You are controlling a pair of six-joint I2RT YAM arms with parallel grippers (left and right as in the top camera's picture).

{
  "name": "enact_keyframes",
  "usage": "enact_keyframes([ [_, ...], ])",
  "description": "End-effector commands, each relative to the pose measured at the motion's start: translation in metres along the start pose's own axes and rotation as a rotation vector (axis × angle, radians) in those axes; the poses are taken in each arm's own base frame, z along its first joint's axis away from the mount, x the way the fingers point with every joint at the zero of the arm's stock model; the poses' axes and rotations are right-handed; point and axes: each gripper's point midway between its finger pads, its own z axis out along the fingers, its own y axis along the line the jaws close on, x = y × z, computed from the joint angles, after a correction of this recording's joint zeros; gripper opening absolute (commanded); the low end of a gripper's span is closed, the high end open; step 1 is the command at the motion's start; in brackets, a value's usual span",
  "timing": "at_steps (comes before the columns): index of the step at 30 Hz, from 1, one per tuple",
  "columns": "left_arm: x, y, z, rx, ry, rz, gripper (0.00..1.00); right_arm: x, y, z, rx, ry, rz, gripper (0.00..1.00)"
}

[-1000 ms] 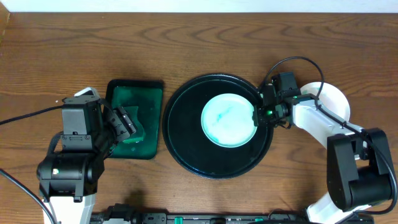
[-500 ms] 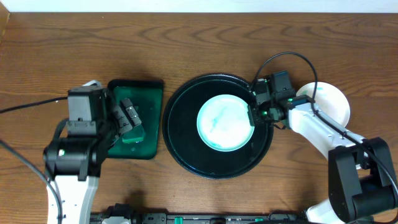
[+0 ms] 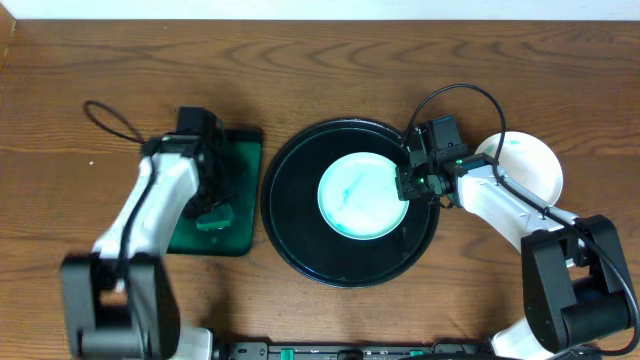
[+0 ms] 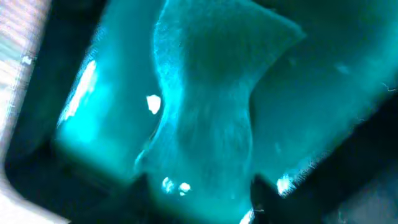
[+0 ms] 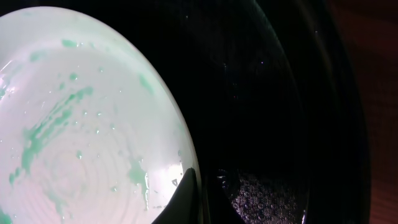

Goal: Clean dirty plates on tray and stack at the side
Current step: 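Grasp the green sponge from the water tray with the left gripper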

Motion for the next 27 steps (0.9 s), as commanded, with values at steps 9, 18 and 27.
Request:
enact_keyframes([
  [9, -0.022, -0.017, 0.029, 0.032, -0.032, 0.005, 0.07, -0.003, -0.002, 0.001, 0.027, -0.005, 0.020, 0.01],
  [18, -0.021, -0.015, 0.003, 0.049, -0.050, 0.075, 0.42, 0.001, -0.002, 0.001, 0.030, 0.010, 0.022, 0.15],
  [27, -0.013, 0.003, 0.041, -0.050, -0.054, 0.077, 0.46, 0.006, -0.003, 0.001, 0.033, 0.033, 0.026, 0.28],
])
